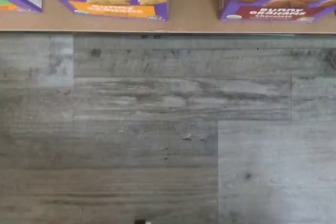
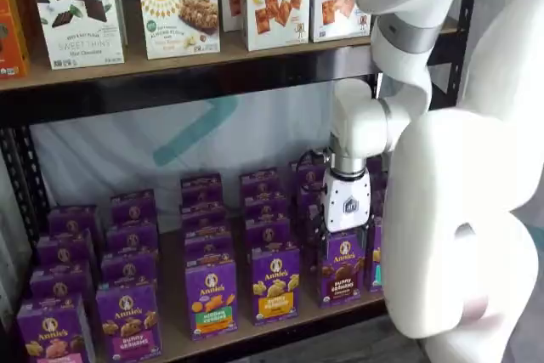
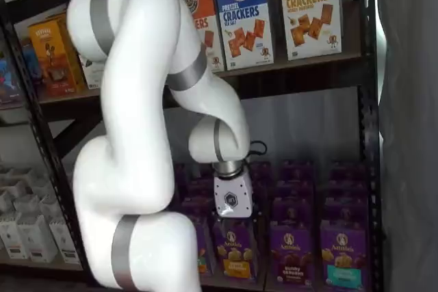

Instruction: Pick up the purple box with a brown patch in the center, on the bottom shelf, the fifth box from the left

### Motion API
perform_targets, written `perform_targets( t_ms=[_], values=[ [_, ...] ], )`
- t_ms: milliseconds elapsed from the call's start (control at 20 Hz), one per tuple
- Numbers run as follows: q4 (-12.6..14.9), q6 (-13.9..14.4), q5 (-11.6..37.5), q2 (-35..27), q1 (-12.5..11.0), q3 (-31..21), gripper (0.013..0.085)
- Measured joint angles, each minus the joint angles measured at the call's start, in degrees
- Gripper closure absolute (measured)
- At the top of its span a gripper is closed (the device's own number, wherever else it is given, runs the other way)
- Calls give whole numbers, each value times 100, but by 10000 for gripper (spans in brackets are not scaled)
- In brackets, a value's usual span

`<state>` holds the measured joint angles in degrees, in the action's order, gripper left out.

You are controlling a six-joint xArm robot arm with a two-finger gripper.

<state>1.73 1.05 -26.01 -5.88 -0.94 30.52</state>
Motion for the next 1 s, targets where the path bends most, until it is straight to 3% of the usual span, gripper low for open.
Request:
perform_targets(
  t_ms=[450,600,850,1000],
  values=[
    [48,-235,372,-1071,-273,734,130],
    [-121,-425,403,-1332,-305,972,130],
    [39,-308,426,-1677,-336,1327,130],
    [-76,-432,367,-1897,-352,1588,130]
  ],
)
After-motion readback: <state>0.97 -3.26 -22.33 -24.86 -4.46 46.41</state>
